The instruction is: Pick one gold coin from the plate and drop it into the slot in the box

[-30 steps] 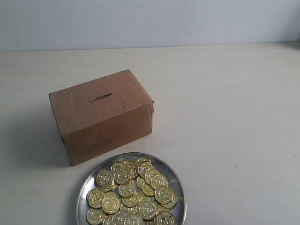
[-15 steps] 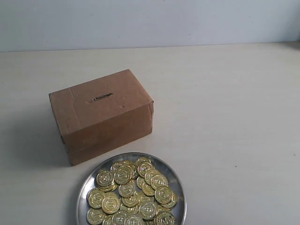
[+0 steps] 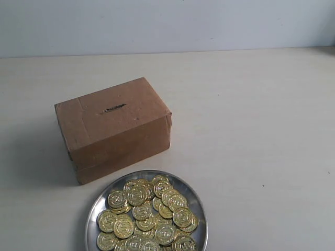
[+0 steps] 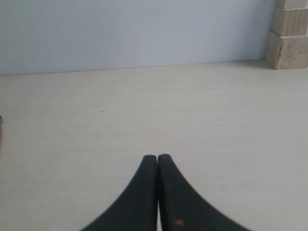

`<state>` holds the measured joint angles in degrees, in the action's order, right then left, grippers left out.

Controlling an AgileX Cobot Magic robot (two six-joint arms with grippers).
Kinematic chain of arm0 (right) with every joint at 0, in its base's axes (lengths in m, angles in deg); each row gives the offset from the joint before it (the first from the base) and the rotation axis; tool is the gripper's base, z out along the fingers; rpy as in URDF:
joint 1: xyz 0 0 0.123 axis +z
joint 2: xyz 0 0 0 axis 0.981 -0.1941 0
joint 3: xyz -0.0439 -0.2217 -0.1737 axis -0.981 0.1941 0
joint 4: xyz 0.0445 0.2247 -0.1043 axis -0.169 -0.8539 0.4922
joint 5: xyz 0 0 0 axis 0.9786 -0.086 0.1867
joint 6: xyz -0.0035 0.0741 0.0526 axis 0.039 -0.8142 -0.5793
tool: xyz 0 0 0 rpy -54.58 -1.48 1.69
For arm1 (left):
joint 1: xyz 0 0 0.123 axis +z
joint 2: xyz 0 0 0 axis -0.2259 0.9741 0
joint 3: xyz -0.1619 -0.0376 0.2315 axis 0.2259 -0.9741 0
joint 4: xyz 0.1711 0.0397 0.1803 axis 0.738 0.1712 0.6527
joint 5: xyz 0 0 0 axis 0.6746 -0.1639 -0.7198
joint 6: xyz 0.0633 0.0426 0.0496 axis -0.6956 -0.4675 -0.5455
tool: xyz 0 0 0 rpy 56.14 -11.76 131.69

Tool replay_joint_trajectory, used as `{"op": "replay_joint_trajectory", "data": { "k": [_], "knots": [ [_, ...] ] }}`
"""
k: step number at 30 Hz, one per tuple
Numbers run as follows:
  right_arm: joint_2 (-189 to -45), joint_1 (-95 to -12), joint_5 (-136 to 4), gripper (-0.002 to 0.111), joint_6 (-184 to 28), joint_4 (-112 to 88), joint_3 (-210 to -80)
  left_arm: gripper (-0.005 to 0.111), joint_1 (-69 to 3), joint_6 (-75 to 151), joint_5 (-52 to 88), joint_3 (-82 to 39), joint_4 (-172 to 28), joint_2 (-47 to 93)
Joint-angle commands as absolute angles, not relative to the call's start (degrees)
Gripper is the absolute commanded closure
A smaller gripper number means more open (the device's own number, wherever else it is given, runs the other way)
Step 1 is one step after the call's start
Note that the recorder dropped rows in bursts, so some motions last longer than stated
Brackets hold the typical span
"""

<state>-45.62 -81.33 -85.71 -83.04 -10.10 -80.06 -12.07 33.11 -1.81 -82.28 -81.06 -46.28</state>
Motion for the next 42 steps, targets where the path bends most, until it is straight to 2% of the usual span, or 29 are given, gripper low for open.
{"op": "replay_joint_trajectory", "data": {
  "k": [1, 9, 17, 26, 33, 38, 42],
  "knots": [
    [-45.3, -81.5, -85.4, 0.108, -83.0, -10.4, -79.8, 0.107, -12.5, 33.1, -1.7, -82.3, -80.9, -46.5],
    [-45.3, -81.5, -84.5, 0.108, -83.0, -10.8, -79.8, 0.107, -12.5, 33.1, -1.7, -82.3, -80.9, -46.5],
    [-45.3, -81.5, -72.7, 0.108, -83.3, -16.9, -79.8, 0.107, -12.5, 33.1, -1.7, -82.3, -80.9, -46.5],
    [-45.3, -81.5, -71.5, 0.108, -83.3, -16.9, -79.8, 0.107, -12.5, 33.1, -1.7, -82.3, -80.9, -46.5],
    [-45.3, -81.5, -61.5, 0.108, -95.2, -33.1, -79.8, 0.107, -12.5, 33.1, -1.7, -82.3, -80.9, -46.5],
    [-45.3, -81.5, -63.7, 0.108, -96.6, -37.3, -79.8, 0.107, -12.5, 33.1, -1.7, -82.3, -80.9, -46.5],
    [-45.3, -81.5, -71.1, 0.108, -94.1, -37.3, -83.0, 0.107, -12.5, 33.1, -1.7, -82.3, -80.9, -46.5]
  ]
}}
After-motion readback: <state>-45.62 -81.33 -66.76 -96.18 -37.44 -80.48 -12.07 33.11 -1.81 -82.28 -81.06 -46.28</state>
